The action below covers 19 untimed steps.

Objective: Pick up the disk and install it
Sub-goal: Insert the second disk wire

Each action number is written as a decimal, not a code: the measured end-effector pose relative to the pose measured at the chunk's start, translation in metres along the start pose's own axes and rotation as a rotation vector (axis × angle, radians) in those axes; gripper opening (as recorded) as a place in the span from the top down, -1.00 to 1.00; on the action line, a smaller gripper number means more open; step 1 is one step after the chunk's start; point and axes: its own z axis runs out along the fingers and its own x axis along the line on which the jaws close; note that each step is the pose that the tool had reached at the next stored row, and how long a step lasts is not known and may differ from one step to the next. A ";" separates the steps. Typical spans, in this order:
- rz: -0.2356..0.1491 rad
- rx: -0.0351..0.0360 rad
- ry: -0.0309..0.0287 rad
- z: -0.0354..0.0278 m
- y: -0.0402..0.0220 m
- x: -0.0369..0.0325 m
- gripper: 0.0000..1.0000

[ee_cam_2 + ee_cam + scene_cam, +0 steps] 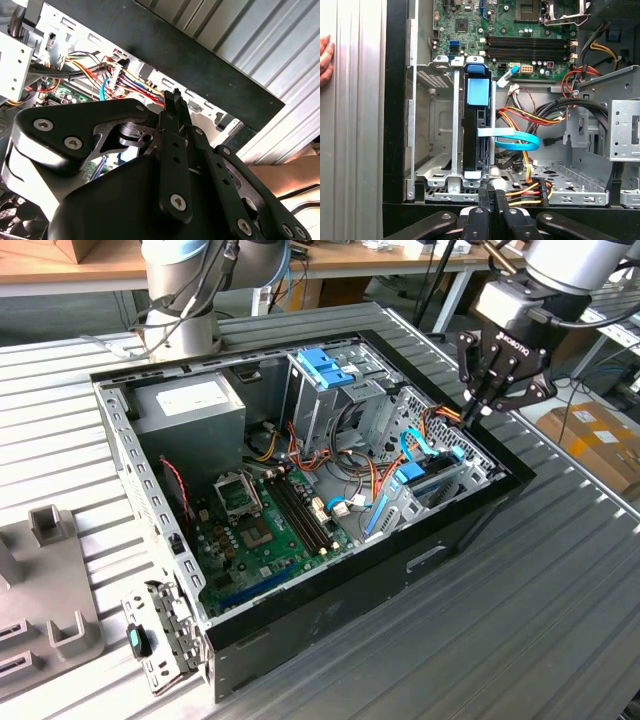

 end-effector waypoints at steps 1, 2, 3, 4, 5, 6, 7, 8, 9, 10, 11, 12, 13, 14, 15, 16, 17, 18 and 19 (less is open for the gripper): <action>0.000 0.0000 0.0000 0.0000 0.0000 0.0002 0.67; 0.000 0.0000 0.0000 0.0000 0.0000 0.0005 0.67; 0.000 0.0000 0.0000 0.0000 0.0000 0.0013 0.67; 0.000 0.0000 0.0001 0.0000 0.0000 0.0014 0.67; 0.000 -0.0001 0.0000 0.0000 0.0000 0.0014 0.67; 0.000 0.0000 0.0000 0.0000 0.0000 0.0014 0.67; 0.000 0.0000 0.0000 0.0000 0.0000 0.0014 0.67; 0.000 0.0000 0.0000 0.0000 0.0001 0.0015 0.67; 0.000 0.0000 0.0000 0.0000 0.0000 0.0015 0.67; 0.000 0.0000 0.0000 0.0000 0.0000 0.0015 0.67; 0.000 0.0000 0.0000 0.0000 0.0000 0.0017 0.67; 0.000 0.0000 0.0000 0.0000 0.0001 0.0020 0.67; 0.000 0.0000 -0.0001 0.0001 0.0001 0.0026 0.67; 0.000 0.0000 0.0001 0.0000 0.0001 0.0031 0.67; 0.000 0.0000 0.0001 0.0000 0.0006 0.0043 0.67; 0.000 0.0003 -0.0001 0.0002 0.0021 0.0048 0.67; 0.000 0.0013 0.0000 0.0002 0.0055 0.0054 0.67; 0.000 0.0022 0.0000 0.0004 0.0084 0.0058 0.67; 0.000 0.0029 0.0000 0.0005 0.0114 0.0063 0.67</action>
